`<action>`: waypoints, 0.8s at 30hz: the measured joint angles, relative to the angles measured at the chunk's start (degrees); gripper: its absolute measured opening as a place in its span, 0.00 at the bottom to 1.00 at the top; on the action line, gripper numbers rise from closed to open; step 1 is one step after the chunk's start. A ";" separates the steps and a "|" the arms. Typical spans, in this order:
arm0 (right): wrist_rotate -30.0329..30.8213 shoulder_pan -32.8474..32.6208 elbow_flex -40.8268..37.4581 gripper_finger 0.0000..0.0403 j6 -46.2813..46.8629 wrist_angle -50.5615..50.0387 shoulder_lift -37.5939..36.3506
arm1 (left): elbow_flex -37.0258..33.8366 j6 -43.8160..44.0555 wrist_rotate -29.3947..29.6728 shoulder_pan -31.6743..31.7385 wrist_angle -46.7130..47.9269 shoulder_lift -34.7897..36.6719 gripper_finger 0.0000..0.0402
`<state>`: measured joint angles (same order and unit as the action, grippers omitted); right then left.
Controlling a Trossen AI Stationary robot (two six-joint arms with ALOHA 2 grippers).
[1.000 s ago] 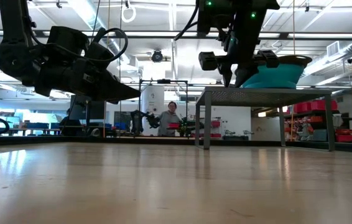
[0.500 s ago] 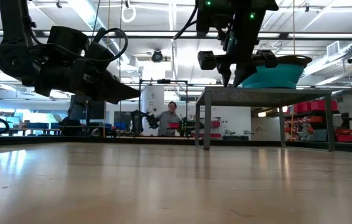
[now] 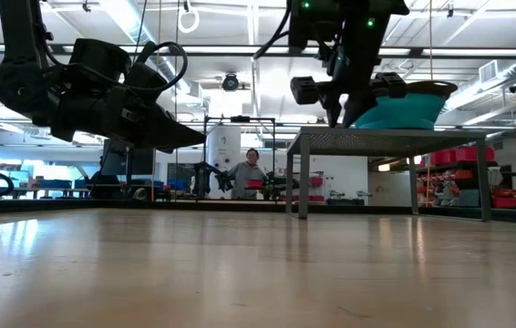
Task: Pick & Place Fruit
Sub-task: Put the blue knife on the shelf to the left of the blue strainer bowl
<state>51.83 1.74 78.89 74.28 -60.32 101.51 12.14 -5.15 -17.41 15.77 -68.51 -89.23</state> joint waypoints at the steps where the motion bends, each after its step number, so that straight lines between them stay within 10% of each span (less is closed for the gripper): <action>1: -0.27 0.00 0.00 0.28 -0.39 -0.23 0.00 | 0.00 -0.02 0.00 0.02 0.10 0.00 0.04; 24: -0.93 -0.70 0.00 0.28 -5.00 0.14 -0.66 | 0.00 0.00 0.00 0.00 0.12 0.00 0.02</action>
<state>50.90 1.04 78.89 69.28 -60.18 100.86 12.14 -5.15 -17.41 15.77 -68.40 -89.23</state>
